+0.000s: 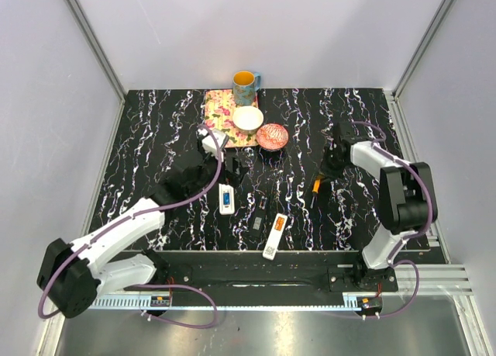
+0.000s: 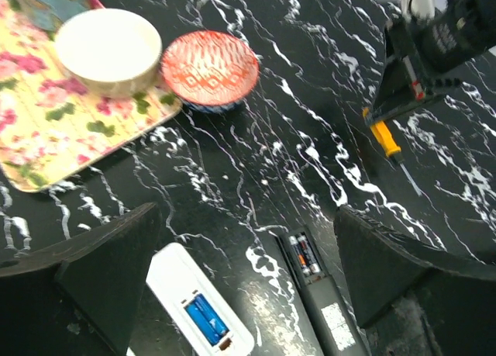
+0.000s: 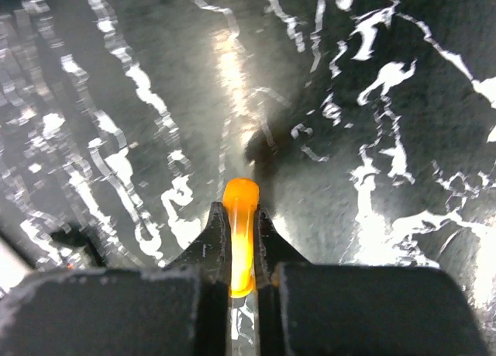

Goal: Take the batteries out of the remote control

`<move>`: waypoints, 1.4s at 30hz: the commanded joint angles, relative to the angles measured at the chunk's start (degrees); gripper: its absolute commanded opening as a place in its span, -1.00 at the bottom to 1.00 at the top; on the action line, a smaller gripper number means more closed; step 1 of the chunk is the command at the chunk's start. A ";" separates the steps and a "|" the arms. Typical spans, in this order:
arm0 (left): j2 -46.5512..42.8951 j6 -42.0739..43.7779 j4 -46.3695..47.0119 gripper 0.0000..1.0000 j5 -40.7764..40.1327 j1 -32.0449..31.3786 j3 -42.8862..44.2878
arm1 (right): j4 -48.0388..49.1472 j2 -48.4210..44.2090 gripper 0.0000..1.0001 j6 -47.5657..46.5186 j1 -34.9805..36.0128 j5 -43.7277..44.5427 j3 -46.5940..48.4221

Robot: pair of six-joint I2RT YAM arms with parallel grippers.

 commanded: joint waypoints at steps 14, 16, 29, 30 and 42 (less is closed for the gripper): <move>29.74 -13.55 5.67 0.97 29.10 -2.45 24.76 | 17.28 -24.76 -1.00 11.97 7.83 -8.67 -7.13; 33.24 -13.89 4.79 0.97 30.24 -3.07 28.10 | 16.94 -25.82 -1.00 12.59 8.10 -8.41 -6.77; 41.79 -13.19 -0.67 0.84 28.66 -6.85 33.39 | 15.79 -27.58 -1.00 13.82 8.19 -6.91 -6.77; 42.14 -13.63 -0.40 0.79 28.75 -6.85 33.56 | 15.79 -27.58 -1.00 13.82 8.27 -7.00 -6.77; 43.64 -13.55 0.04 -1.00 27.61 -6.94 33.83 | 17.46 -29.95 -1.00 15.58 8.19 -6.91 -8.88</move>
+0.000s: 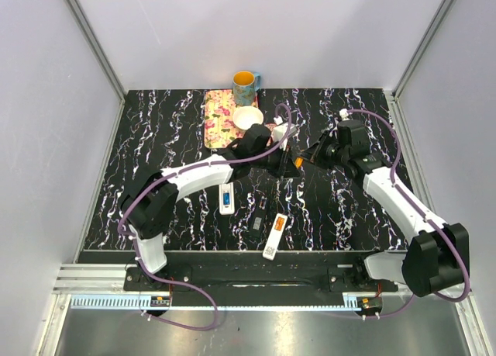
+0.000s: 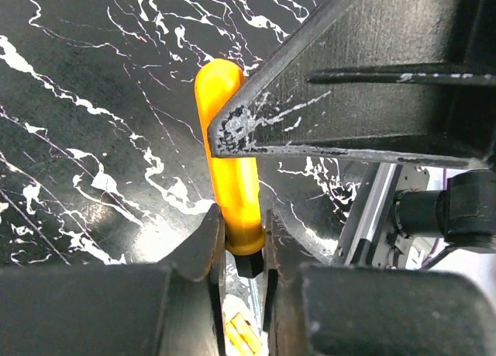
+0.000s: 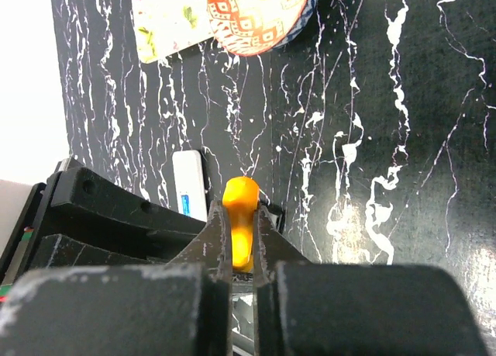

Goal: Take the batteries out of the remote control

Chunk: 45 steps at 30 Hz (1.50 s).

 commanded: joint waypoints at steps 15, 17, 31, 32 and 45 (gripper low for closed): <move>-13.10 -0.79 1.32 -1.00 0.97 6.89 -5.59 | 6.57 -5.00 0.99 -4.29 0.30 -5.16 -0.38; -15.05 -1.31 2.11 -1.00 2.11 7.77 -6.48 | 9.11 -6.32 1.00 -4.21 0.21 -7.26 -0.64; -23.41 -14.40 27.14 -1.00 26.54 10.23 -13.51 | 60.59 -8.88 0.66 16.16 -0.23 -35.48 -10.31; -23.23 -15.63 28.03 -1.00 26.98 10.14 -13.51 | 62.28 -8.00 0.63 17.05 0.03 -36.18 -10.66; -20.25 -25.75 43.34 -1.00 31.91 9.70 -14.92 | 70.11 -4.13 0.07 21.80 0.91 -38.56 -10.75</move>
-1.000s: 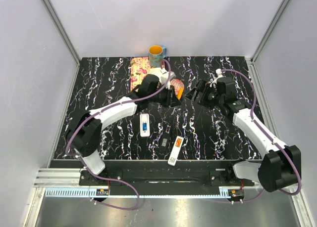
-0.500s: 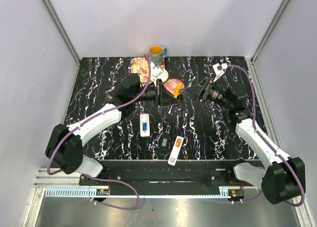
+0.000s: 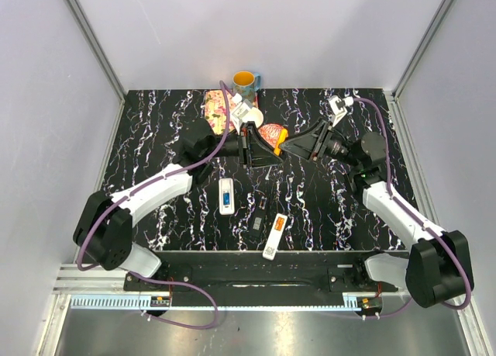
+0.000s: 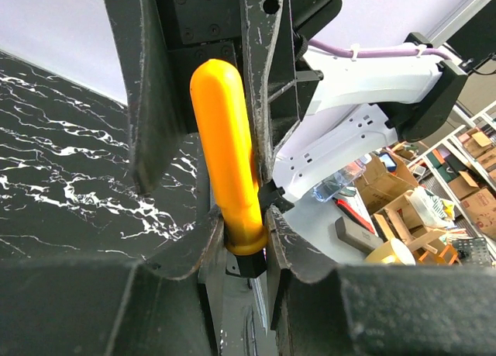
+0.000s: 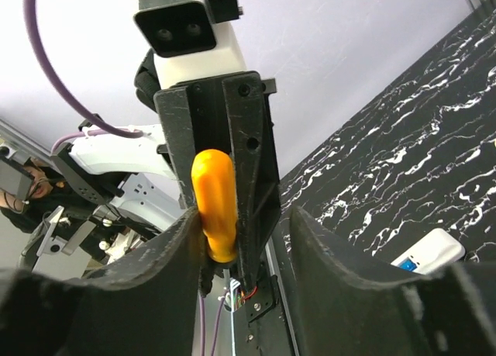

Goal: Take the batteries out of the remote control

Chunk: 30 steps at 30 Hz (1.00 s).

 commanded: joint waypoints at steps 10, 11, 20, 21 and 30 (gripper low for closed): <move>0.41 -1.68 6.24 -1.00 2.97 -0.57 -0.34 | 13.90 2.72 -0.16 8.16 0.48 -2.66 1.21; 0.41 -1.60 6.16 -1.00 3.15 -0.49 -0.34 | 13.82 2.73 -0.17 8.33 0.48 -2.66 1.29; 1.03 -0.81 5.54 -1.00 3.15 -0.75 -0.25 | 13.47 4.57 -0.50 9.48 1.18 -3.19 2.96; 1.11 -0.63 5.28 -1.00 3.06 -0.75 -0.25 | 13.20 4.57 -0.61 9.48 1.18 -3.45 3.05; -2.83 11.66 -11.91 0.26 -5.54 -0.57 -0.08 | 1.54 2.29 -1.00 2.98 1.18 -1.70 2.88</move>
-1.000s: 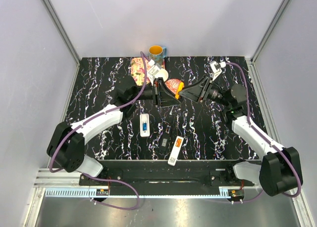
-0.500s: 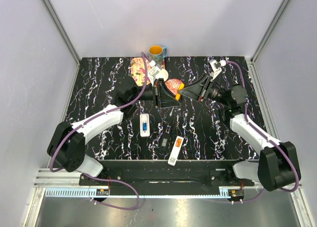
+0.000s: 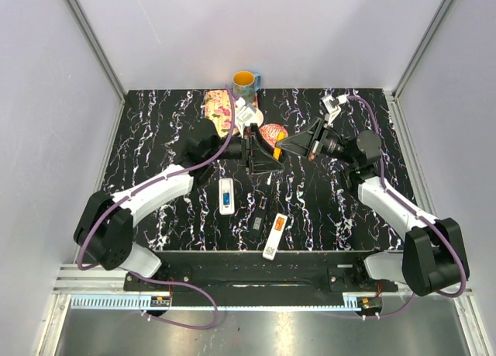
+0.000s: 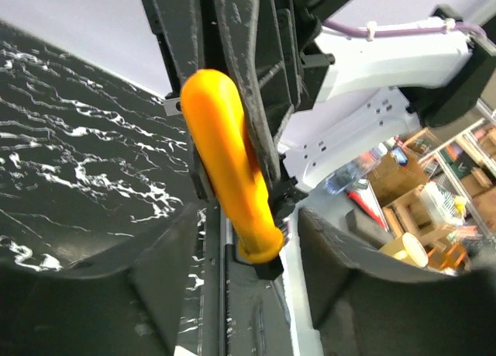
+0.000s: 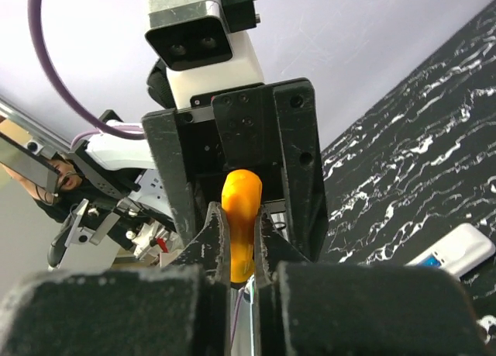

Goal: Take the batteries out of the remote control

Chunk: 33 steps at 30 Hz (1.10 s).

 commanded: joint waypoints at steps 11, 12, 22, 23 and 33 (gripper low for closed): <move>-19.26 27.90 -35.57 0.89 -37.16 -0.18 -3.81 | -25.49 -7.38 -1.00 -19.05 0.65 10.52 0.42; -20.23 28.34 -38.02 0.90 -40.26 -0.18 -5.29 | -26.80 -7.47 -1.00 -20.27 0.65 11.05 0.16; -20.86 25.90 -51.32 0.95 -63.76 -0.18 -13.55 | -30.33 -5.80 -1.00 -24.59 0.74 12.55 -1.34; -20.33 25.28 -51.49 0.95 -64.02 -0.18 -14.18 | -30.33 -5.54 -1.00 -24.51 0.74 12.73 -1.42; -12.86 19.73 -49.65 0.90 -67.01 -0.44 -16.74 | -32.70 -4.83 -1.00 -26.09 0.74 13.87 -1.34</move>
